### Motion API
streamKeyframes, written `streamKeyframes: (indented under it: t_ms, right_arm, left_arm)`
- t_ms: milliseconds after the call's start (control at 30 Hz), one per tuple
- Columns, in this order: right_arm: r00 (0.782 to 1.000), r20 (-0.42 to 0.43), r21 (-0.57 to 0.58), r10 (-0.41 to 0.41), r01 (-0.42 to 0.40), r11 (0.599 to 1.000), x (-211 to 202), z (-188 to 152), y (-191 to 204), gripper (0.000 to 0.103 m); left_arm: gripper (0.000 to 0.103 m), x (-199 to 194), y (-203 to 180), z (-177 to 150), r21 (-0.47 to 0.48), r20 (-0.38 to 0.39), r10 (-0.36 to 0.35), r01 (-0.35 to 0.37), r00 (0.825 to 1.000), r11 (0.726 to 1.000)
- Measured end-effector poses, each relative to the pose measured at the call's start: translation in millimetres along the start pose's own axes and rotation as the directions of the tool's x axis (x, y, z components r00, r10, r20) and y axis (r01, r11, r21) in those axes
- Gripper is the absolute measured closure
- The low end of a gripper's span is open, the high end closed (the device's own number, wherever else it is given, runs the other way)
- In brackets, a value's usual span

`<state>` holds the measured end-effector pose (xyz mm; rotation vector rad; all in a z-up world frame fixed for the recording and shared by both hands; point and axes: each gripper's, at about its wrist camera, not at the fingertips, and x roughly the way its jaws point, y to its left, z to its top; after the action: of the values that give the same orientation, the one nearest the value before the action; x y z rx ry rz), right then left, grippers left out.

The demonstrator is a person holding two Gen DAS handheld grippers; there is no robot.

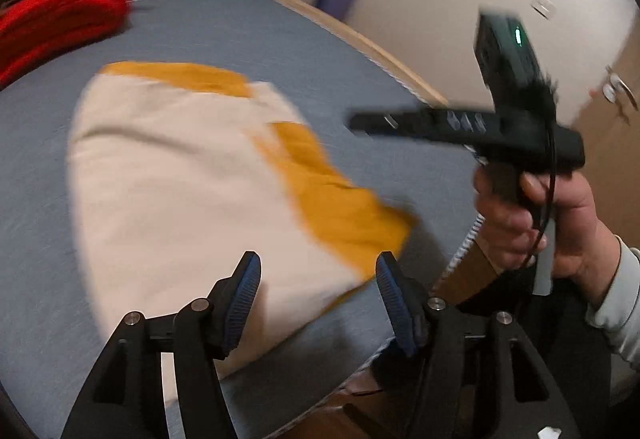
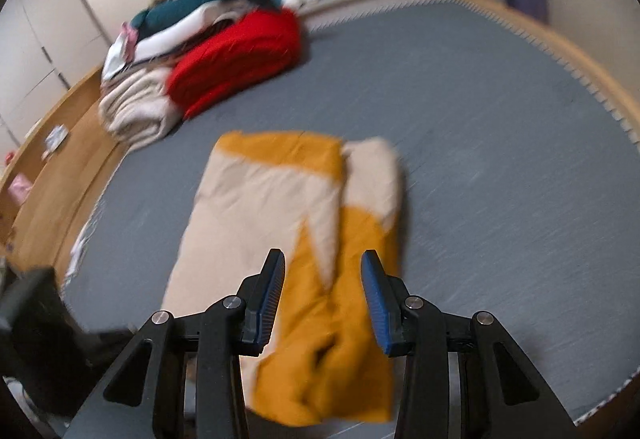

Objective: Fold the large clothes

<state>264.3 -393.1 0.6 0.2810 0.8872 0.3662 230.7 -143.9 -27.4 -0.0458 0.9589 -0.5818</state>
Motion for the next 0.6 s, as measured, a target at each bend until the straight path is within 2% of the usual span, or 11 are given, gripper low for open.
streamKeyframes:
  t_ms: [67,100,167,233,267,300,333,467,533,600]
  right_arm:
    - [0.998,-0.065,-0.005,0.02,-0.021,1.0,16,-6,5,0.058]
    - [0.993,-0.117,-0.012,0.003,-0.005,1.0,28,-9,8,0.058]
    - [0.979,-0.2,-0.025,-0.03,0.026,0.999,49,-15,13,0.058]
    - [0.964,-0.26,-0.05,-0.059,0.047,0.998,65,-23,18,0.058]
    - [0.958,-0.277,-0.065,-0.077,0.061,0.996,70,-27,21,0.059]
    - [0.951,-0.29,-0.092,-0.102,0.078,0.993,75,-32,24,0.072]
    - [0.947,-0.293,-0.126,-0.128,0.094,0.988,77,-37,28,0.088]
    - [0.954,-0.26,-0.158,-0.149,0.11,0.981,66,-44,30,0.097]
    - [0.974,-0.189,-0.118,-0.126,0.104,0.988,43,-42,22,0.098]
    - [0.99,-0.089,-0.055,-0.114,0.109,0.993,15,-36,10,0.098]
  left_arm:
    - [0.047,-7,16,-3,-0.03,0.007,0.102,-0.102,0.995,0.994]
    - [0.047,-8,27,-7,-0.06,-0.002,0.156,-0.156,0.988,0.986]
    - [0.047,-6,45,-13,-0.119,-0.034,0.227,-0.23,0.973,0.966]
    - [0.047,-9,64,-18,-0.19,-0.054,0.269,-0.274,0.962,0.943]
    - [0.047,-12,70,-23,-0.213,-0.06,0.274,-0.28,0.96,0.936]
    - [0.047,-10,77,-25,-0.248,-0.073,0.274,-0.284,0.959,0.926]
    - [0.046,-9,82,-27,-0.273,-0.086,0.273,-0.286,0.958,0.918]
    - [0.046,0,103,-37,-0.352,-0.135,0.25,-0.282,0.959,0.893]
    - [0.046,2,105,-39,-0.367,-0.133,0.229,-0.262,0.964,0.892]
    - [0.042,8,102,-38,-0.337,-0.136,0.225,-0.259,0.965,0.905]
